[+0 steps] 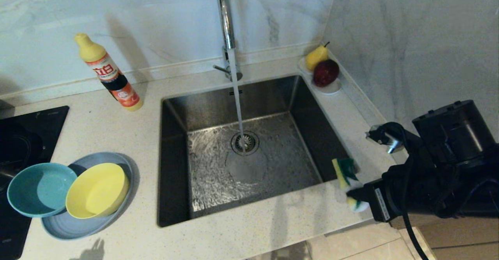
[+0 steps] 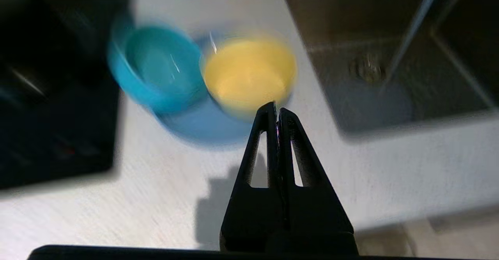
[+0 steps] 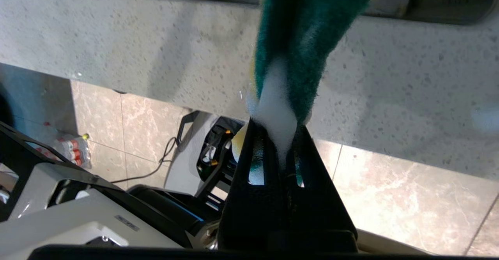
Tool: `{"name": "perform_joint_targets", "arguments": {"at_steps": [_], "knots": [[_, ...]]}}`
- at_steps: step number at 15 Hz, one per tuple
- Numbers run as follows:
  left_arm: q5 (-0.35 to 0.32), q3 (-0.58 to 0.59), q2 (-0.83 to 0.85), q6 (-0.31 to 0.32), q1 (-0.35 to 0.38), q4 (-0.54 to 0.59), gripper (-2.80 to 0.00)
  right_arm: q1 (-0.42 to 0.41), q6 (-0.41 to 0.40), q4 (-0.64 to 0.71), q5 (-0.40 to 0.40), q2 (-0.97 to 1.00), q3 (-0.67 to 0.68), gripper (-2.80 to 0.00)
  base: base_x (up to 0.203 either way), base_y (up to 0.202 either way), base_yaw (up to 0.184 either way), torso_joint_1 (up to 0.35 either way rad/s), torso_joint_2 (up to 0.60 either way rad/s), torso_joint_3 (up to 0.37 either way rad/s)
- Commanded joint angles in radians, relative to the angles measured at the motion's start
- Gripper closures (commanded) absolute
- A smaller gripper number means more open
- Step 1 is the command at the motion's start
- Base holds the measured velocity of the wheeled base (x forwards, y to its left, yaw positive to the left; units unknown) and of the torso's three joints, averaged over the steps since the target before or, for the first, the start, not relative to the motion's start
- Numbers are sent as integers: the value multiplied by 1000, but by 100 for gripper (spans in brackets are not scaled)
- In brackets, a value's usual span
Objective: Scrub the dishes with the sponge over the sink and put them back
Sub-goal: Pick up a bowl and the sponge
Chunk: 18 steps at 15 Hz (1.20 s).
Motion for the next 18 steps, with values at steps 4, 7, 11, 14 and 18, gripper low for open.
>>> {"name": "perform_joint_targets", "arguments": {"at_steps": [4, 7, 11, 14, 18], "knots": [[112, -472, 327, 188, 1, 52, 0, -7, -4, 11, -2, -41, -4, 0, 0, 0, 0, 0, 0, 0], [181, -666, 457, 420, 7, 100, 0, -5, -6, 11, -3, -38, -8, 0, 0, 0, 0, 0, 0, 0], [195, -813, 531, 630, 8, 227, 0, -5, -18, 25, -5, -37, -20, 0, 0, 0, 0, 0, 0, 0], [197, -901, 589, 712, 8, 454, 0, -4, -20, 44, -5, -31, -36, 0, 0, 0, 0, 0, 0, 0], [201, -888, 657, 721, 8, 567, 0, 1, -23, 41, -3, -11, -35, 0, 0, 0, 0, 0, 0, 0]]}}
